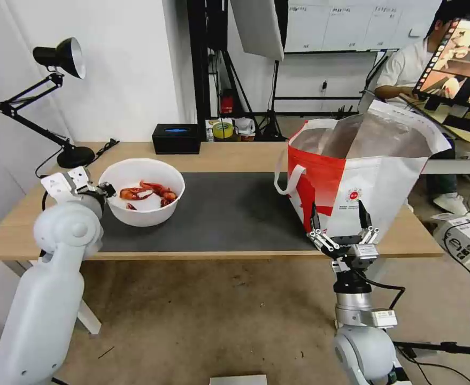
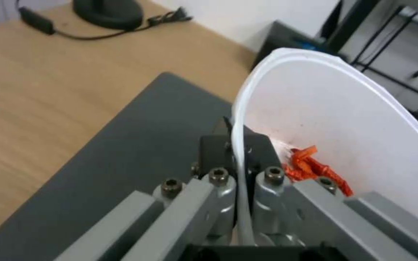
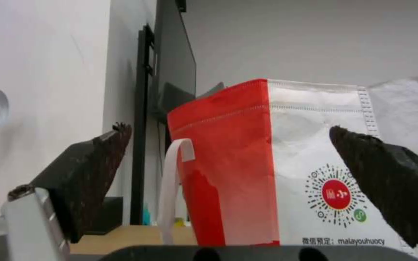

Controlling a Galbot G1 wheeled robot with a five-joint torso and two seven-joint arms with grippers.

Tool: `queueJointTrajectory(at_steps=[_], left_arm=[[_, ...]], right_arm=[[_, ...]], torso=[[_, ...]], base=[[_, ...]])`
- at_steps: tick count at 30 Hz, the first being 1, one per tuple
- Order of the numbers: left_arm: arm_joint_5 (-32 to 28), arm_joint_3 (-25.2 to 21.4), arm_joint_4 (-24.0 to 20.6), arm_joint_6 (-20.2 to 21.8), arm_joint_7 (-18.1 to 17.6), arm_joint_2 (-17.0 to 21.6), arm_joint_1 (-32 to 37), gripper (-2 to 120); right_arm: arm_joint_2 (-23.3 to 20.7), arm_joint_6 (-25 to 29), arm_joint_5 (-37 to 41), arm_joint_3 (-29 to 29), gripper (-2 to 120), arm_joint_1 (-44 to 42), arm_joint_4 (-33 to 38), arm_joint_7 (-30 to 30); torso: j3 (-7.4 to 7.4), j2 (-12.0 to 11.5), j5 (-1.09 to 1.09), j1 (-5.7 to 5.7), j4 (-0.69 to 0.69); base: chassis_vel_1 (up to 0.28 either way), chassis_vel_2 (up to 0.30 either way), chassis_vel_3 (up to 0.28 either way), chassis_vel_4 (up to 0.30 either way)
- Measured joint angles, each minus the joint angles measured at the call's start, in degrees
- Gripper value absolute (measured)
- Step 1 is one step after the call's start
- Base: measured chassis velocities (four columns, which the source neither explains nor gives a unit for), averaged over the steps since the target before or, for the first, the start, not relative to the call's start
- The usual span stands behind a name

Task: Pick up the trash from the table and place it into the takeout bag.

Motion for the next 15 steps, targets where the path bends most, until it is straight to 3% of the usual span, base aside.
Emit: queueJointTrajectory(at_steps=[15], left_arm=[[-12.03,3.0,-4.8,-1.83,-3.0,1.25,-7.42,0]], right_arm=[[0.27,-0.3,-1.32,-1.39,100,0.2,-0.5,-0.04]], torso=[[0.0,0.0,0.0,0.0,0.0]], base=[[0.0,0.0,0.0,0.0]])
